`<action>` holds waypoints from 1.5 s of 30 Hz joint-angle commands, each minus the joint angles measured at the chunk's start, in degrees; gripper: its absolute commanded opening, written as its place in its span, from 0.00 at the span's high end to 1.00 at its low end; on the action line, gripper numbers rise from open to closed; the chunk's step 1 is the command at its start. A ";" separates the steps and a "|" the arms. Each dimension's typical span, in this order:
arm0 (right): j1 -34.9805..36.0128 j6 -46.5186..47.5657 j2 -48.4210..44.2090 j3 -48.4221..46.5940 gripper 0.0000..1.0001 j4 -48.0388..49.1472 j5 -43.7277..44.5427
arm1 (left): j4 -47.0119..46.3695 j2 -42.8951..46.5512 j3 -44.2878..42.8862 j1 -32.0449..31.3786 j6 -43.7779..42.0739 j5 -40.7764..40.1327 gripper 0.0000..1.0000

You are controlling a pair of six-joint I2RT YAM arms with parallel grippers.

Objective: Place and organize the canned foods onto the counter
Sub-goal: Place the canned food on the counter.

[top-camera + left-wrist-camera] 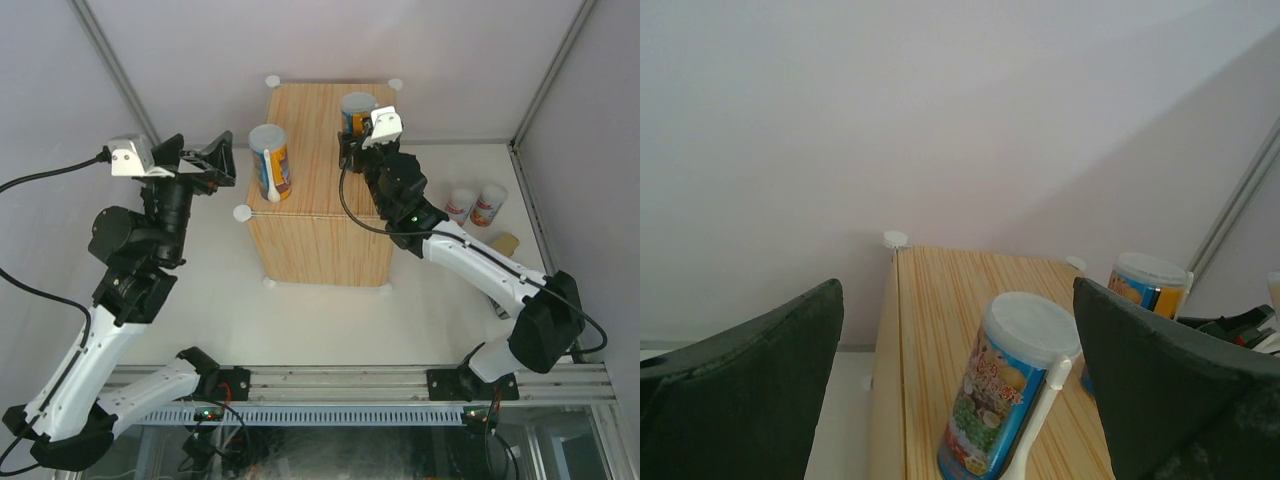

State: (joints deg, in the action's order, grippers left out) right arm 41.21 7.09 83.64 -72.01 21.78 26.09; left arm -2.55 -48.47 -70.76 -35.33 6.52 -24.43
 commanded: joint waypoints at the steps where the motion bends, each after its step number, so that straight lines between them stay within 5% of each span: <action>1: -4.34 -2.43 2.50 -5.69 1.00 7.91 -4.16 | -4.74 0.32 0.24 1.74 1.35 1.85 0.00; 25: -13.86 -5.13 25.09 -28.30 1.00 5.41 -11.67 | -9.16 -1.36 4.78 5.30 0.10 3.68 0.00; 45: -15.63 -2.74 32.56 -38.85 0.95 0.15 -11.67 | -9.26 0.00 7.38 6.24 1.80 3.59 0.00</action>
State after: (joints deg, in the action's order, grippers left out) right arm 26.24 3.90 115.72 -106.52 22.44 13.82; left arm -9.37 -49.41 -64.45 -29.58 7.16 -21.98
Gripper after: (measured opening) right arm 0.635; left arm 0.998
